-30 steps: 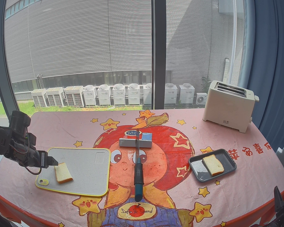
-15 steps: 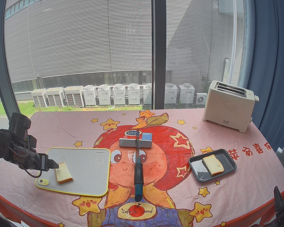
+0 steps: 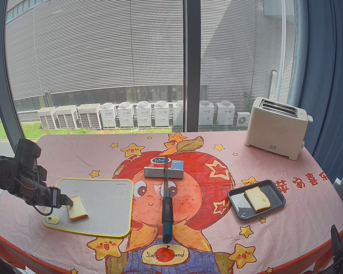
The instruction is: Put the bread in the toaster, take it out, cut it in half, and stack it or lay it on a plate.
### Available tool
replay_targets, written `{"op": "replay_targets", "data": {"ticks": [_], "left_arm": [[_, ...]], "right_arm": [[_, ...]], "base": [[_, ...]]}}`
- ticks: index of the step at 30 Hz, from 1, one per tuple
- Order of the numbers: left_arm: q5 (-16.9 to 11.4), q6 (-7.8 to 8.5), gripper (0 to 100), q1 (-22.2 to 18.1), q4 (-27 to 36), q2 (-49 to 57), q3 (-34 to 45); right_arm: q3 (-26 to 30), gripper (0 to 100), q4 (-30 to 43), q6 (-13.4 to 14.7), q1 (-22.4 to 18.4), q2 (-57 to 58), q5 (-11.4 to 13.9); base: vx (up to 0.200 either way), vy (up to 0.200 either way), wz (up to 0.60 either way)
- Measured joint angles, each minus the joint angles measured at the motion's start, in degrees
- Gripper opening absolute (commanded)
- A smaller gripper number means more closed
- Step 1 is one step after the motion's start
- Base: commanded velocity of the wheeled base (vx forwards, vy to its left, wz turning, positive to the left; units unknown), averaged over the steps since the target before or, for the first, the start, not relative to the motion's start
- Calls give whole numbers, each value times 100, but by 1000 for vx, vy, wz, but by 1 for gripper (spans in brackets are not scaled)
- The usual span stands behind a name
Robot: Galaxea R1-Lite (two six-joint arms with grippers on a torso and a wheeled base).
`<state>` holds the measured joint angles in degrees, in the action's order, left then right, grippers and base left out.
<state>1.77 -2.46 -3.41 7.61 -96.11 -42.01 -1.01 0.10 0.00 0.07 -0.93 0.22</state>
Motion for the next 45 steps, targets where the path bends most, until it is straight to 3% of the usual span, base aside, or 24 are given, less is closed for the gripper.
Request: {"op": "replay_targets", "data": {"ticks": [6, 7, 45], "left_arm": [[-5, 4, 100, -20, -6, -99, -16], [-5, 12, 0, -20, -4, -105, -16], [-49, -21, 0, 2, -301, 315, 56]], "right_arm": [[0, 100, 0, 0, 0, 0, 0], [0, 100, 0, 0, 0, 0, 2], [0, 100, 0, 0, -2, 0, 2]], "base": [[0, 0, 0], [0, 0, 0], [0, 0, 0]]}}
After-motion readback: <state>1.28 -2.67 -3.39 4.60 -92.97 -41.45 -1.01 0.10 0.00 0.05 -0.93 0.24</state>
